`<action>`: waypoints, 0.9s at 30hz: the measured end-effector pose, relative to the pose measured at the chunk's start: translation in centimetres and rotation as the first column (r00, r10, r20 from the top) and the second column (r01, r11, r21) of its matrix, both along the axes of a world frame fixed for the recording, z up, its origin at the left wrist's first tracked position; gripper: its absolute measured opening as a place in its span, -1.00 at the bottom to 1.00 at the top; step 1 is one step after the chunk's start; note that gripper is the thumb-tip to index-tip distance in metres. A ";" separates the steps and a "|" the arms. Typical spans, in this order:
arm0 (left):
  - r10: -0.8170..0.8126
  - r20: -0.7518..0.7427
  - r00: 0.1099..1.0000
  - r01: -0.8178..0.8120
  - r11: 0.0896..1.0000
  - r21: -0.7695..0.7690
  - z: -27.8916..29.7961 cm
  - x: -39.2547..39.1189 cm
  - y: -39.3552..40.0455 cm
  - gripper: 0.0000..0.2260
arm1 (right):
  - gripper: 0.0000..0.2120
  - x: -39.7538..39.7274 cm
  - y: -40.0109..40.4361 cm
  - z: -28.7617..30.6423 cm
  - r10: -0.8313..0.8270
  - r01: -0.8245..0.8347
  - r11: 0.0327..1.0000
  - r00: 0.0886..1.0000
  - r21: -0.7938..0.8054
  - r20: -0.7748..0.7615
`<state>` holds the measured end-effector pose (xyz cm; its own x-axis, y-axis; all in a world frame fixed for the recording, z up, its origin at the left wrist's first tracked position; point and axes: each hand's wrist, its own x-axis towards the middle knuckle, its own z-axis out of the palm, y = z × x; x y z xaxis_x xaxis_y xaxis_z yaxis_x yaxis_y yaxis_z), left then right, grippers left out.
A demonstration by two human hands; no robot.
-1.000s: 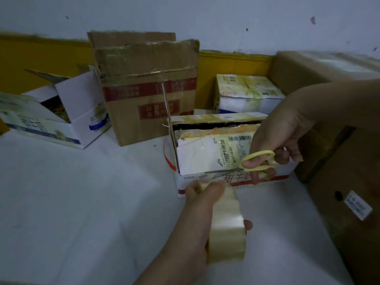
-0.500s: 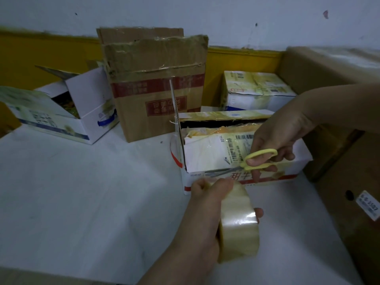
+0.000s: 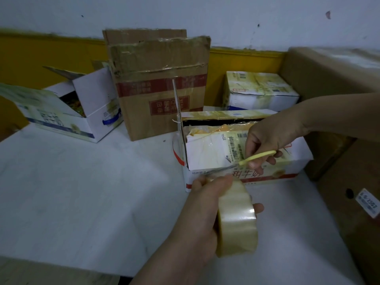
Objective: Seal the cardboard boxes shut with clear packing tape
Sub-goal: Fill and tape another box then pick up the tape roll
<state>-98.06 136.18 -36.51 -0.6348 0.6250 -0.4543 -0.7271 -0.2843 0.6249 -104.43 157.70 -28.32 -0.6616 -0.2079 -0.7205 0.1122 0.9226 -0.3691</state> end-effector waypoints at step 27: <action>0.072 -0.505 0.860 -0.117 0.992 -0.058 -2.1 1.8 -6.6 -0.81 | -0.44 10.4 -8.9 -4.2 0.270 0.002 0.733 0.917 0.680 -0.294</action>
